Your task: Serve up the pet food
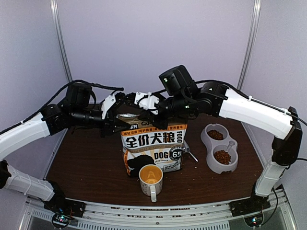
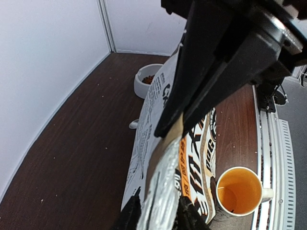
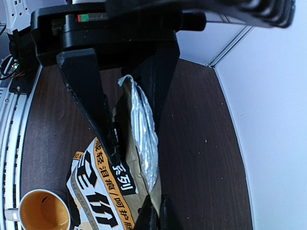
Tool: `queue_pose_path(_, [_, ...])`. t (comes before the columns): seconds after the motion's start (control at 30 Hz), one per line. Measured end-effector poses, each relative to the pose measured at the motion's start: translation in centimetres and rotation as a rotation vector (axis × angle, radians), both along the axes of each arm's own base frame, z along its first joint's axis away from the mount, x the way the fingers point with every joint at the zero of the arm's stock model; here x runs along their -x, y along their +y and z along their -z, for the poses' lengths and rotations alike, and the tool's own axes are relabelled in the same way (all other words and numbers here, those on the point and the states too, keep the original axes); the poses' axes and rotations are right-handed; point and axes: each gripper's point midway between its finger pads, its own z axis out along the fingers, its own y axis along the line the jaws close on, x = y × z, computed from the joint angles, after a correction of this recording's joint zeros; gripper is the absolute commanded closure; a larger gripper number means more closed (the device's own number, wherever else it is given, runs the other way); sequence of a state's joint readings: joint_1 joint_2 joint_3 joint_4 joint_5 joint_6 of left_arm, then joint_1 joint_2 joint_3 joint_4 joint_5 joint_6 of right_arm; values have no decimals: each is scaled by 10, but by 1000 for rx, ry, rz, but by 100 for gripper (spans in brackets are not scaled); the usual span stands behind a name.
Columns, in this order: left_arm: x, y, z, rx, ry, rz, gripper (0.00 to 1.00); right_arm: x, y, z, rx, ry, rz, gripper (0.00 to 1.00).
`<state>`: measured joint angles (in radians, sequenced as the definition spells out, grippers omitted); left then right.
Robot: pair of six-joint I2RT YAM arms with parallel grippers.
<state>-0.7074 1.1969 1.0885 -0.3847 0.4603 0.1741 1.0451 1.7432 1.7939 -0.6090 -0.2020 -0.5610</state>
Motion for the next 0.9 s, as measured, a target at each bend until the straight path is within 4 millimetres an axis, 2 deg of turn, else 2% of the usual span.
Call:
queue_pose_path(0.07, [1,-3,-5,22,-3,11,73,0,0,0,-2,-1,0,100])
queue_pose_path(0.33, [4,-7,-13,66,6,33,100,2,-3,-1,-17,1,1,100])
queue_pose_path(0.63, [5,-7,-14,71,13,39,100,2,-4,-1,-22,0,4,100])
queue_pose_path(0.7, [5,-7,-14,71,13,39,88,1,-4,-1,-23,1,5,100])
queue_pose_path(0.73, [5,-7,-13,69,12,39,85,1,-4,-1,-25,0,5,100])
queue_pose_path(0.9, [2,-3,-13,51,-11,15,87,1,-4,-1,-27,2,7,100])
